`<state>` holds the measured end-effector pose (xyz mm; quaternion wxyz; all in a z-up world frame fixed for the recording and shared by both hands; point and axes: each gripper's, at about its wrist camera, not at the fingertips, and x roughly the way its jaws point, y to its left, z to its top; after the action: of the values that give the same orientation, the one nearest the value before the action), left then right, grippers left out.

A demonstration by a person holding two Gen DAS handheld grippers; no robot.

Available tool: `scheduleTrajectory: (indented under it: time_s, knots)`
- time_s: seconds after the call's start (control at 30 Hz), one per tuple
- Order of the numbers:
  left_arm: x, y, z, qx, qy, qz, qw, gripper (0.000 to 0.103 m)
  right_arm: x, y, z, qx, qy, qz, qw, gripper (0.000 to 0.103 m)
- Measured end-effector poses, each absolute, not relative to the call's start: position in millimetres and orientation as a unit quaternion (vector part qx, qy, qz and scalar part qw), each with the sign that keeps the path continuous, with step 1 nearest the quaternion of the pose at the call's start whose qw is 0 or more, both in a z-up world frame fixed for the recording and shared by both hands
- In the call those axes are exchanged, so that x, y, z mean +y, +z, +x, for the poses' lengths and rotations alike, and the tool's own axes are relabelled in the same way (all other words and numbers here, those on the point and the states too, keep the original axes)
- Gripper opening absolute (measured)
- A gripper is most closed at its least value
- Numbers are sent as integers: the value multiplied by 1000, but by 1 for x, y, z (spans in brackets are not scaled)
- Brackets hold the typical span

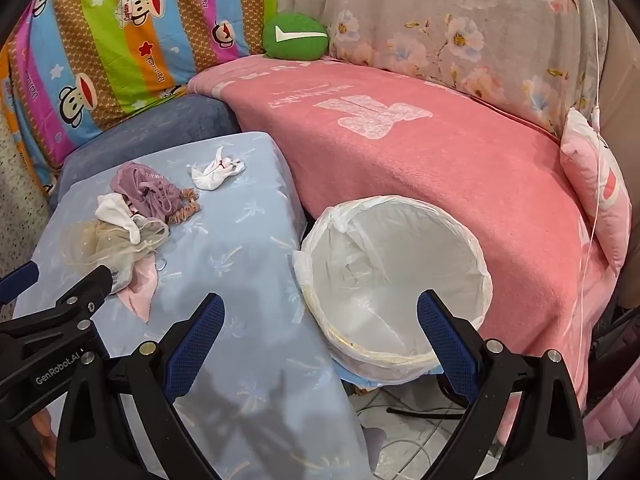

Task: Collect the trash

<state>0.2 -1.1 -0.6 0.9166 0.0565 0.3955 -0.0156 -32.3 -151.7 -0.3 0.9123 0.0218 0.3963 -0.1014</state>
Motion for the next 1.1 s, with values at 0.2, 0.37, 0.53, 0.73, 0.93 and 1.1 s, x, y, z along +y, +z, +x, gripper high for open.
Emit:
scheduleTrajectory:
  time_s: [0.2,0.37,0.53,0.73,0.93,1.1]
  knots:
    - [-1,-1,-1,394,-19,52,918,96,-152,-1,-32,400,-101,18,911,94]
    - [1,0,-4,395,-19,46,917,96,-157,2,-33,398,-107,21,911,94]
    - [2,0,3,396,-21,50,916,96,-152,1,-32,397,-112,17,911,94]
    - [12,3,3,394,-19,45,918,96,-148,3,-30,397,-110,15,911,94]
    - [15,5,4,395,-20,43,917,96,-145,3,-28,397,-108,13,911,94]
    - [14,6,4,396,-19,43,917,96,-146,4,-27,398,-109,16,911,94]
